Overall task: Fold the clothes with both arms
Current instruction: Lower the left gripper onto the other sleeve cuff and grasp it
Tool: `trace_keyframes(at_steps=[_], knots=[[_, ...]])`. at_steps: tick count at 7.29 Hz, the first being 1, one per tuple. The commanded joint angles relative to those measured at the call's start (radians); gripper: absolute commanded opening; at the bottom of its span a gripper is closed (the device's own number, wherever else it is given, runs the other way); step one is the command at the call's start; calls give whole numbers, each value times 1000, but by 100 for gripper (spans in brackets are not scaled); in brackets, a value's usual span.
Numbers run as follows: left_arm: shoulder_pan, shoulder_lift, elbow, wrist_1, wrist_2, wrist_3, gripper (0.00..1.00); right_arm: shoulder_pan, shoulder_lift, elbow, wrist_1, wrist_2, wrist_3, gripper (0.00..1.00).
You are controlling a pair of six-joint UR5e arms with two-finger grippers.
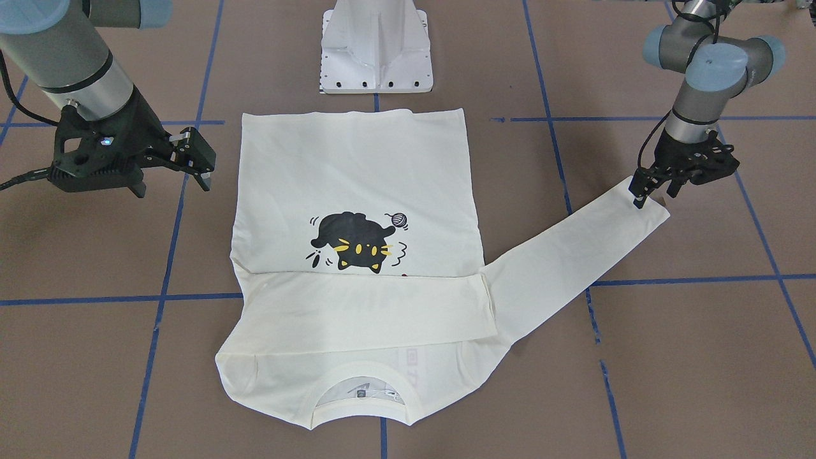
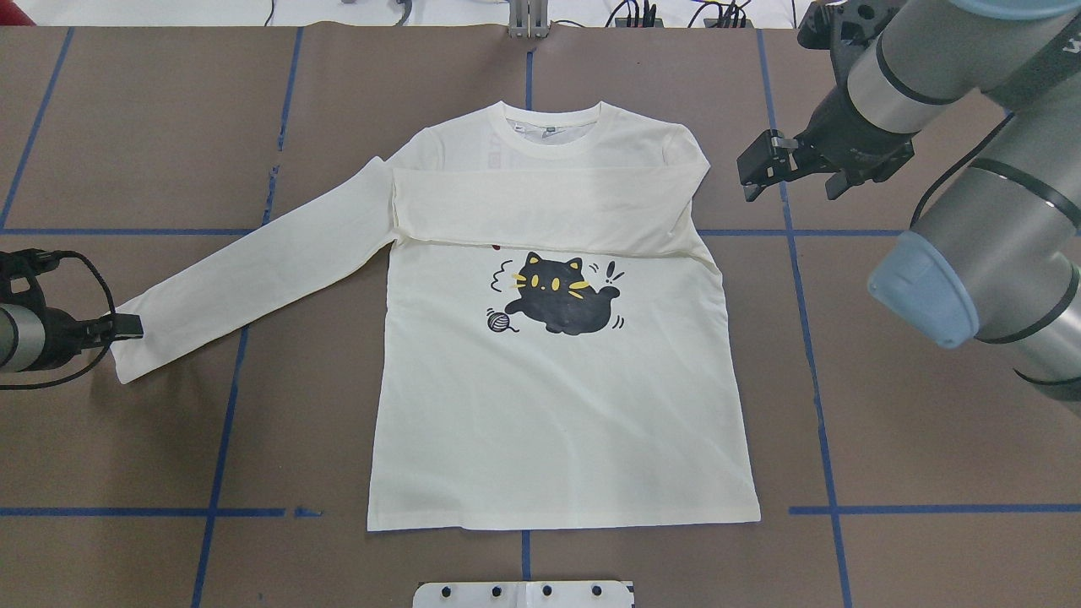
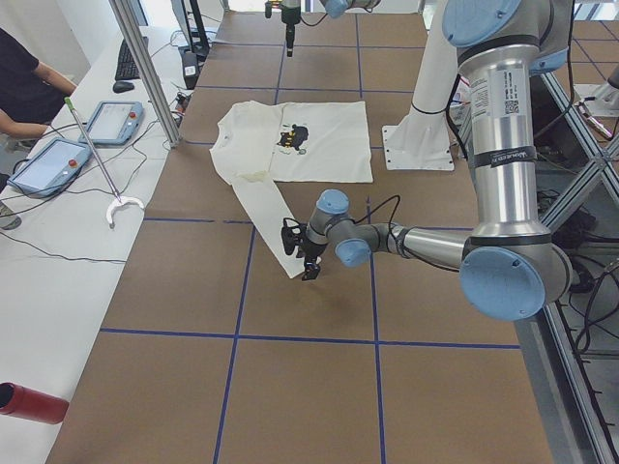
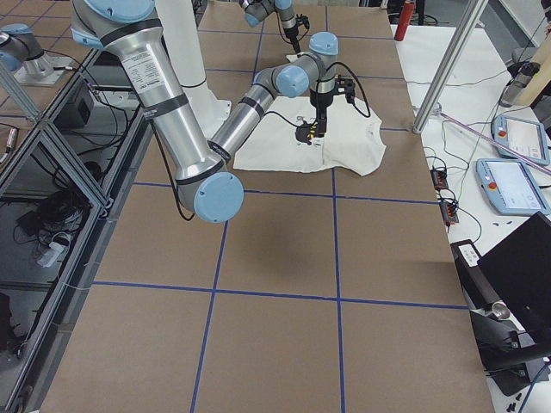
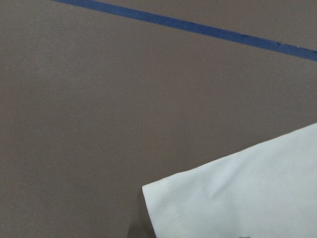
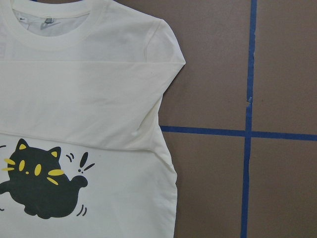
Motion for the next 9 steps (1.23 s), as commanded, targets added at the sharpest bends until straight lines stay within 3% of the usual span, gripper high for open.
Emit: trace_keyframes(at_steps=[1,3,9], knots=[[7,-2,0,0,-3,-1,86,2,-2,1,0,0,0,100],[11,-4,0,0,-3,-1,85,3,-2,1,0,0,0,100],[11,-4,-14,3,-6,-1,12,5,-2,1,0,0,-2,100]])
